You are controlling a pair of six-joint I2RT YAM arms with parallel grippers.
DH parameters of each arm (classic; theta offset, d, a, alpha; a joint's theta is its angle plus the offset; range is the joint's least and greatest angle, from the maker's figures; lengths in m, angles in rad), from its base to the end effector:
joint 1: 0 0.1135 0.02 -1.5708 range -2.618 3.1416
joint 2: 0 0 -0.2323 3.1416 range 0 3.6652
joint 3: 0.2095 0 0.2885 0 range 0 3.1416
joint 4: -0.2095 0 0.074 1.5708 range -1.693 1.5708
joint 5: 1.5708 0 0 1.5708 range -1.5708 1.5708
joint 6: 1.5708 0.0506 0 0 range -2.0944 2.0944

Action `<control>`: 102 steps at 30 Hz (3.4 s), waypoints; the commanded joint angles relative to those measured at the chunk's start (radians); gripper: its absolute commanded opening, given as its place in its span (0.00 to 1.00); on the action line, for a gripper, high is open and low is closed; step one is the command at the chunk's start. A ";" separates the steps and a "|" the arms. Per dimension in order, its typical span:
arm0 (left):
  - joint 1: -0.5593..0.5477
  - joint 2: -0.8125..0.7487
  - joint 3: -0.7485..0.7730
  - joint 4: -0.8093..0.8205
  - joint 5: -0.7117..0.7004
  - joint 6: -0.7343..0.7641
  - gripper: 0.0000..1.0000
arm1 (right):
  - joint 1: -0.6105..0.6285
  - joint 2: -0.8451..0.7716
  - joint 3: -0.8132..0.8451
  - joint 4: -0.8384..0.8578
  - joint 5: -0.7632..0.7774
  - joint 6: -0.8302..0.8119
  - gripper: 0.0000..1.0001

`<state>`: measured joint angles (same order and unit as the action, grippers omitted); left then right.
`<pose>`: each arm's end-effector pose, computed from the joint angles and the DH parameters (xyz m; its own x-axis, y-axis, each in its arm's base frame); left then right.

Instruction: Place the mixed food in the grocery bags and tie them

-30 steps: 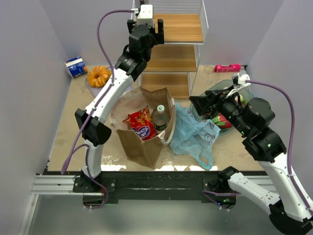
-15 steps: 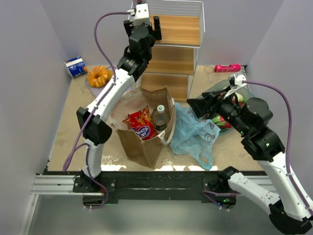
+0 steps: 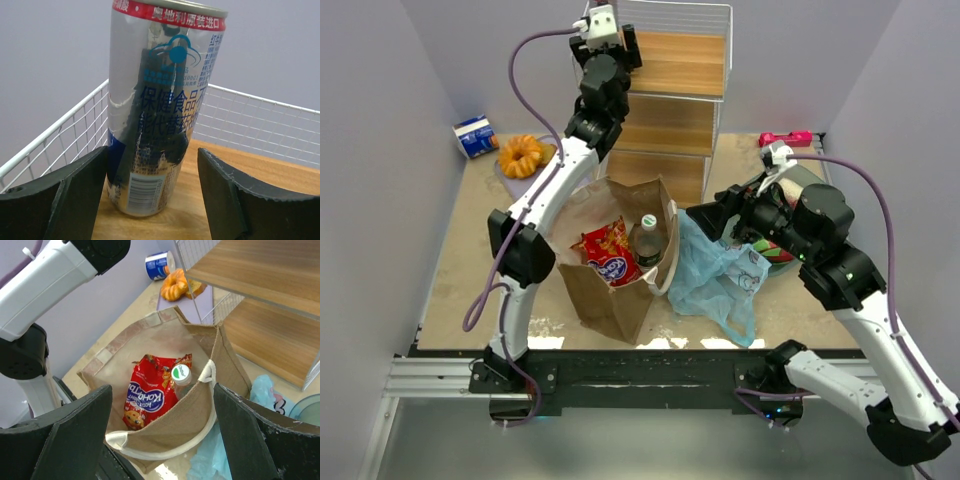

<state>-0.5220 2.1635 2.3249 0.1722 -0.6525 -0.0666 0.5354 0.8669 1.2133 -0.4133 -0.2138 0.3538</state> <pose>0.4717 -0.2359 0.4481 0.2899 -0.2278 -0.9295 -0.0820 0.9618 -0.2613 0.1991 0.1306 0.4346 -0.2898 0.2218 -0.9310 -0.6186 0.6989 0.3590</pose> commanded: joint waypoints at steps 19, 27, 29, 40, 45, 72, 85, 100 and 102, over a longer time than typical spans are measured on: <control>0.056 -0.042 -0.334 0.312 0.151 0.057 0.19 | -0.003 0.053 0.043 -0.019 -0.045 -0.036 0.86; 0.014 -0.175 -0.493 0.470 0.286 0.156 0.00 | -0.003 0.040 0.026 -0.025 -0.024 -0.035 0.86; 0.010 -0.200 -0.510 0.487 0.304 0.154 0.00 | -0.002 0.038 0.028 -0.028 -0.018 -0.035 0.86; -0.007 -0.312 -0.608 0.622 0.445 0.185 0.00 | -0.003 0.046 0.031 -0.041 0.001 -0.049 0.86; -0.007 -0.360 -0.650 0.662 0.478 0.177 0.00 | -0.003 0.053 0.035 -0.047 0.002 -0.053 0.85; -0.010 -0.559 -0.749 0.713 0.606 0.096 0.00 | -0.002 0.063 0.046 -0.084 0.048 -0.075 0.86; -0.117 -0.999 -1.119 0.226 0.769 0.082 0.00 | -0.003 0.058 0.037 -0.099 0.105 -0.111 0.88; -0.144 -1.217 -1.446 -0.369 0.602 -0.174 0.00 | -0.003 -0.042 -0.089 -0.067 0.143 -0.049 0.89; -0.144 -1.208 -1.449 -0.378 0.622 -0.197 0.00 | -0.002 -0.066 -0.107 -0.067 0.152 -0.042 0.89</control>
<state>-0.6662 0.9699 0.8600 -0.2127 0.0078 -0.1669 0.5354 0.8387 1.1454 -0.5056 -0.0910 0.2802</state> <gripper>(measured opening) 0.613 0.888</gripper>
